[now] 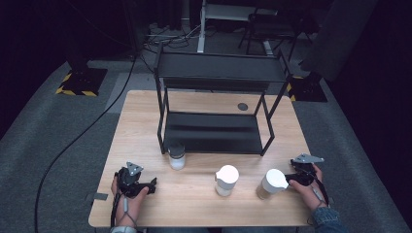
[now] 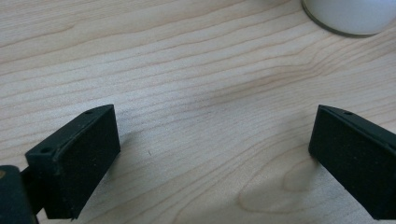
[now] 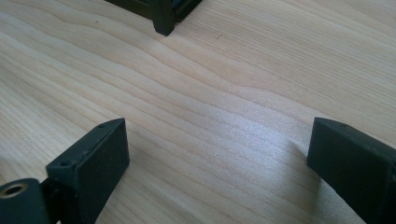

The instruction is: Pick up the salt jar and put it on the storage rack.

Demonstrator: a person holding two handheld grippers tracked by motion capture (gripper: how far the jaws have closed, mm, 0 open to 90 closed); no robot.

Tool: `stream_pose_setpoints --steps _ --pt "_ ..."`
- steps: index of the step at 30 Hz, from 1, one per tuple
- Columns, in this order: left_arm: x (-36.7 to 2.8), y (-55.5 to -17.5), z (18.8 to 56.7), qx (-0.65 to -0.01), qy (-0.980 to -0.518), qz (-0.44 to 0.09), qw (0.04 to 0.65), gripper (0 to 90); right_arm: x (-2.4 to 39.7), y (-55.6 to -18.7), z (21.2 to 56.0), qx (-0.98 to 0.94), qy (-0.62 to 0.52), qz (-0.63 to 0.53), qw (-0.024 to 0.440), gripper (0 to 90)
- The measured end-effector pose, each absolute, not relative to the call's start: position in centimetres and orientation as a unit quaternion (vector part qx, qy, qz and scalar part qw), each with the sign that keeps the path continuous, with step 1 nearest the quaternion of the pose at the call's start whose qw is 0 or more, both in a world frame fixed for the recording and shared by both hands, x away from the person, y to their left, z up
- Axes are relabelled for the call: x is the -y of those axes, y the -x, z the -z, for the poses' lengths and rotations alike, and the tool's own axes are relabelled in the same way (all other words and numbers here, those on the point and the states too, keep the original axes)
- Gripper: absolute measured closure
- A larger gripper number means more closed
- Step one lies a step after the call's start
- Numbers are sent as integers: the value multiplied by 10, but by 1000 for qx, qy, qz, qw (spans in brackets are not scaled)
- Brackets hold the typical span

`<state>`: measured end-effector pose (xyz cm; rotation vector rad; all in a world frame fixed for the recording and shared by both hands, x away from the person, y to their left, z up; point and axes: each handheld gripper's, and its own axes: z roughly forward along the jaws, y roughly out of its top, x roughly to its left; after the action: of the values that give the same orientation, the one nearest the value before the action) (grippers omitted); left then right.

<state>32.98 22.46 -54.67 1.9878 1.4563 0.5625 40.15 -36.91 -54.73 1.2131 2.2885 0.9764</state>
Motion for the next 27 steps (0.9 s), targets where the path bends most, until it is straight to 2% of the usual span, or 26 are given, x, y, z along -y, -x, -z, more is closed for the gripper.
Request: stream_pose_setpoints --steps 27 --pt "-203 -323 493 -512 -746 -221 364 43 369 -402 547 -813 -430 -347 185 53"
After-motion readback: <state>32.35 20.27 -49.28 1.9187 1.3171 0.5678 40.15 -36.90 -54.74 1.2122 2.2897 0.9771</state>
